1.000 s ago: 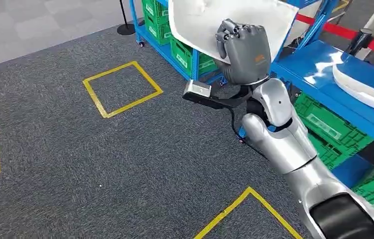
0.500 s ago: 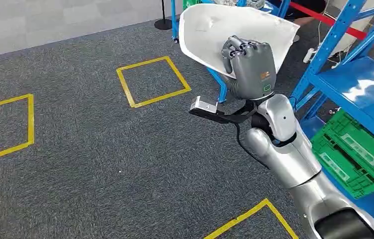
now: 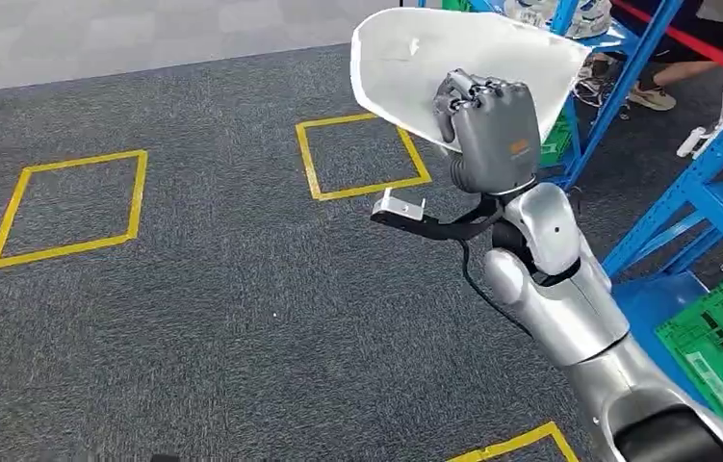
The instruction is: Take the parts from the cabinet and place them on the table.
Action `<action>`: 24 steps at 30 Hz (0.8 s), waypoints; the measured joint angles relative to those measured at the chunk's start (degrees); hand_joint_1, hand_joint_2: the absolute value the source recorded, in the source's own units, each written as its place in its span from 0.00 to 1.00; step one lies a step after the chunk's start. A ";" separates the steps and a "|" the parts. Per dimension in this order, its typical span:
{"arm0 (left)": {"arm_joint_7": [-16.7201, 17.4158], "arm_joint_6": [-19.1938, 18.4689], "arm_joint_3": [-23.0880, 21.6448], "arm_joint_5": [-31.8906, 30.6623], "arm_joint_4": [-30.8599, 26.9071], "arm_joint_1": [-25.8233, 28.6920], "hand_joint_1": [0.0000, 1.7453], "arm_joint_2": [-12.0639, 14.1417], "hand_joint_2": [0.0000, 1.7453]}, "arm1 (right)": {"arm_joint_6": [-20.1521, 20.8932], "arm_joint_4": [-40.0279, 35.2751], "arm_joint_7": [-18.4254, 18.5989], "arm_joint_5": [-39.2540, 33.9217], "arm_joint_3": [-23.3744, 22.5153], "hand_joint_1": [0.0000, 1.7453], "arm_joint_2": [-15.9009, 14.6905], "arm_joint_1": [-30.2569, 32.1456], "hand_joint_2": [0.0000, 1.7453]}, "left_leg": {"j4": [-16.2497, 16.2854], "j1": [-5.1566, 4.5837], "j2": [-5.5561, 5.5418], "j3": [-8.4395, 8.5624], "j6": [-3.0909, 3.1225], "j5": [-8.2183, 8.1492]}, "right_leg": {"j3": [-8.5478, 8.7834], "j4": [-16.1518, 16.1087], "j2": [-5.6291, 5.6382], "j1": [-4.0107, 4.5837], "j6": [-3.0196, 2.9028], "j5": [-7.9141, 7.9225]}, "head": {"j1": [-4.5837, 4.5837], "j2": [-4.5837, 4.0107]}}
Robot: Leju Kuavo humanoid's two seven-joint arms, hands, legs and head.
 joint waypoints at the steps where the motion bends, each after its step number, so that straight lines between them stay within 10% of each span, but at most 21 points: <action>1: 0.00 0.00 0.00 0.00 -0.02 0.22 0.00 0.20 1.00 | -0.09 -0.04 0.02 0.07 0.00 1.00 0.33 -0.01 1.00 | 0.37 0.10 0.02 -0.40 -0.19 -0.12 | 0.16 -0.87 -1.05 -0.69 -0.66 0.56 | -0.04 0.00; 3: 0.24 0.00 0.00 0.09 0.04 0.25 0.00 0.20 1.00 | -0.28 -0.04 -0.07 0.26 0.00 1.00 0.65 -0.04 1.00 | 5.05 -0.64 6.54 -2.53 -0.32 -3.46 | 0.28 -1.15 -2.29 -0.32 -1.30 0.82 | -0.83 0.00; 5: 0.59 -0.02 0.00 0.15 0.04 0.24 0.00 0.24 1.00 | -0.31 -0.04 -0.04 0.44 0.00 1.00 0.63 0.24 1.00 | 14.37 -0.50 8.44 -6.66 -0.60 -7.87 | 0.25 -1.12 -4.12 0.04 -1.53 0.67 | -0.92 0.00; 7: 0.74 -0.15 0.00 0.17 0.07 0.51 0.00 0.33 1.00 | -0.20 -0.04 -0.07 0.74 0.00 1.00 0.65 0.36 1.00 | 17.49 -0.50 8.63 -7.85 -0.66 -8.06 | 0.20 -1.08 -5.75 0.13 -1.56 0.63 | -0.94 0.00; 9: 0.61 -0.53 0.02 0.17 0.07 0.63 0.00 0.44 1.00 | 0.09 -0.04 -0.04 0.90 0.00 1.00 0.65 0.18 1.00 | 10.20 -0.50 9.22 -3.61 -0.61 -4.24 | 0.23 -1.03 -7.36 0.15 -1.45 0.52 | -0.96 0.00; 11: 0.24 -0.96 0.02 0.13 0.02 0.44 0.00 0.50 1.00 | 0.39 -0.04 -0.11 0.92 0.00 1.00 0.68 -0.26 1.00 | 0.68 -0.80 13.45 1.50 -0.29 -2.26 | 0.30 -0.68 -8.72 0.31 -1.00 0.19 | -0.96 0.00; 16: -0.20 -1.57 0.02 -0.37 0.02 0.13 0.00 0.28 1.00 | 0.66 -0.02 -0.15 1.07 -0.04 1.00 1.07 -0.77 1.00 | 0.07 -0.94 10.21 1.63 2.12 -1.47 | 0.28 -0.48 -11.17 0.70 0.48 -0.44 | -0.66 0.00; 18: -0.20 -1.81 0.00 -0.46 -0.02 -0.06 0.00 0.26 1.00 | 0.63 -0.02 -0.35 1.09 -0.04 1.00 1.05 -0.89 1.00 | -0.05 -0.64 9.17 1.53 2.55 -1.24 | -1.43 3.99 -4.90 0.03 1.13 -3.33 | -0.35 0.00; 19: -0.20 -1.95 0.02 -0.52 -0.04 -0.40 0.00 0.26 1.00 | 0.68 -0.02 -0.42 1.11 -0.04 1.00 0.94 -0.84 1.00 | -0.05 -0.64 8.55 1.44 2.76 -1.18 | -3.52 8.54 -3.51 -0.11 1.33 -5.55 | -0.26 0.00; 21: -0.22 -2.08 0.00 -0.68 -0.04 -0.67 0.00 0.13 1.00 | 0.85 0.07 -0.59 1.29 -0.04 1.00 0.70 -0.66 1.00 | 0.10 -0.65 6.85 1.12 2.86 -1.08 | -8.09 17.45 -2.79 -0.15 1.53 -8.69 | -0.15 0.00; 24: -0.20 -2.27 0.00 -0.70 -0.02 -0.60 0.00 0.07 1.00 | 1.09 0.07 -0.79 1.42 -0.04 1.00 0.65 -0.70 1.00 | 0.38 -0.62 4.46 0.94 2.56 -0.87 | -5.70 11.69 -2.39 -0.28 1.19 -3.84 | -0.04 0.00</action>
